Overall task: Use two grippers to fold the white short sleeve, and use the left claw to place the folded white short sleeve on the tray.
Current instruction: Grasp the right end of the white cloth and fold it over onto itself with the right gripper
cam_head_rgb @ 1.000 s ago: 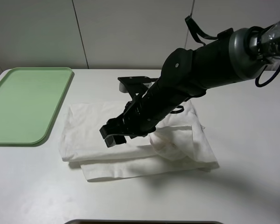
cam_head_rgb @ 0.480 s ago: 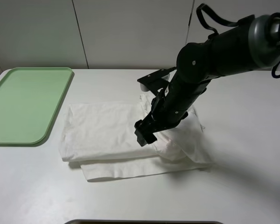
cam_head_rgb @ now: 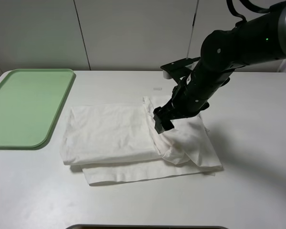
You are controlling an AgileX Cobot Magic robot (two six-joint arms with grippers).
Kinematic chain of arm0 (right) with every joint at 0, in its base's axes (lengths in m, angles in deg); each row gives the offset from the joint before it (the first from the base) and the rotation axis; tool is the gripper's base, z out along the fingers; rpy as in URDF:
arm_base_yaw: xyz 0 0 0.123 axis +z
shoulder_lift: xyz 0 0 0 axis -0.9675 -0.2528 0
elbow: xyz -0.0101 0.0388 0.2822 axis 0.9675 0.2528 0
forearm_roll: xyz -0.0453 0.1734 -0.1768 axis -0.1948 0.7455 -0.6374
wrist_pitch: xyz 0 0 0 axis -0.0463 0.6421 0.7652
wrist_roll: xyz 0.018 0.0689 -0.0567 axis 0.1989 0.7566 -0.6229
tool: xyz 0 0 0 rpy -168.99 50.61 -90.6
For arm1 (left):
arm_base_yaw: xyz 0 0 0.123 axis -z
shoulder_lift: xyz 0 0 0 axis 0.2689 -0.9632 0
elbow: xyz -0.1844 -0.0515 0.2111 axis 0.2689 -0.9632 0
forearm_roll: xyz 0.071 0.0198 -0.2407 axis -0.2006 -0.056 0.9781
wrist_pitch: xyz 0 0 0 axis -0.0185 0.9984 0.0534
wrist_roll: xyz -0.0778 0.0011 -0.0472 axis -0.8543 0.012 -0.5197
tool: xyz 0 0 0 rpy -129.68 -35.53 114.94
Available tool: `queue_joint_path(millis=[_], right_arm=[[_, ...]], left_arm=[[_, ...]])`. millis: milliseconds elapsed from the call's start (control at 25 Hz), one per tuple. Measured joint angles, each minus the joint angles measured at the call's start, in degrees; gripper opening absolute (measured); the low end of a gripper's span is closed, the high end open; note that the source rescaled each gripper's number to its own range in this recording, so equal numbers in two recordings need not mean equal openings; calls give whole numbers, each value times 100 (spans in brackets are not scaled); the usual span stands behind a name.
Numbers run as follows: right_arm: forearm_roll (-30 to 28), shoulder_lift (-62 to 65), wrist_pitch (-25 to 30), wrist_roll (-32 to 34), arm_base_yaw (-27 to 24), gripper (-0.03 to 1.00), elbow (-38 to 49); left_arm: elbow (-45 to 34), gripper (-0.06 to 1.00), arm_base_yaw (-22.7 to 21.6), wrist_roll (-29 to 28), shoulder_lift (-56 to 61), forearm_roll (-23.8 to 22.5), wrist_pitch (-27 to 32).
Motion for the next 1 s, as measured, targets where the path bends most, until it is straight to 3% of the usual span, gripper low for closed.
queue_joint_path(millis=[160,280,520,1000], right_arm=[[7,-6,0,0,-297,99,0],[376,-178,31,-9,-687,99,6],[1218,-331,47,-605,-741,99,241],[1847,-342,165,-740,584,99,250]], left_arm=[[0,100,0,0,0,0,0],[0,100,0,0,0,0,0],[0,100,0,0,0,0,0],[0,100,0,0,0,-5,0]])
